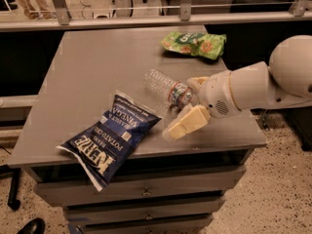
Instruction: Move water bottle near blue chip bag
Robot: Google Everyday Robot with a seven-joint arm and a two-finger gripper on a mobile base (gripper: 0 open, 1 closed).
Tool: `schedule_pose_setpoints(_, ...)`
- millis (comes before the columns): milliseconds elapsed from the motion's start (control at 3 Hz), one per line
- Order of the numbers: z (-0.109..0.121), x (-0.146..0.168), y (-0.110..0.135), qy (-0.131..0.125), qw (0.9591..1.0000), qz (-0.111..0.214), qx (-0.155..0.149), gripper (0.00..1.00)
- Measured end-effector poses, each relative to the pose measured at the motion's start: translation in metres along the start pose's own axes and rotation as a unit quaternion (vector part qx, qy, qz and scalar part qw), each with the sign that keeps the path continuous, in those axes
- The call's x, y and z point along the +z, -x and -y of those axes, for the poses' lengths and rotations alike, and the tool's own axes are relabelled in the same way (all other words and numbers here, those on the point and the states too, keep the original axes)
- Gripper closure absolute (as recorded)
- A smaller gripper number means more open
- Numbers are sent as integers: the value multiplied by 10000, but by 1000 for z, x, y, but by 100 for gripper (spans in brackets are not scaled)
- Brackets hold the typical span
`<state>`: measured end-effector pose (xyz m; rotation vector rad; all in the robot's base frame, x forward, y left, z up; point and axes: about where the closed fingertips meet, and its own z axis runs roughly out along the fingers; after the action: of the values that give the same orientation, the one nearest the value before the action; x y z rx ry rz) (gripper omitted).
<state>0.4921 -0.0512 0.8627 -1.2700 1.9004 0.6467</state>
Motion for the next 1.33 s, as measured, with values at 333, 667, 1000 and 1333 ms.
schedule_pose_setpoints(333,-4,5,10,51,9997,215,-53,0)
schedule_pose_setpoints(667,-15,20,33,271,9974,640,-165,0)
schedule_pose_setpoints(1000,-26,33,51,494,9943,918,-235,0)
schedule_pose_setpoints(1333,-31,40,59,614,9923,1041,-276,0)
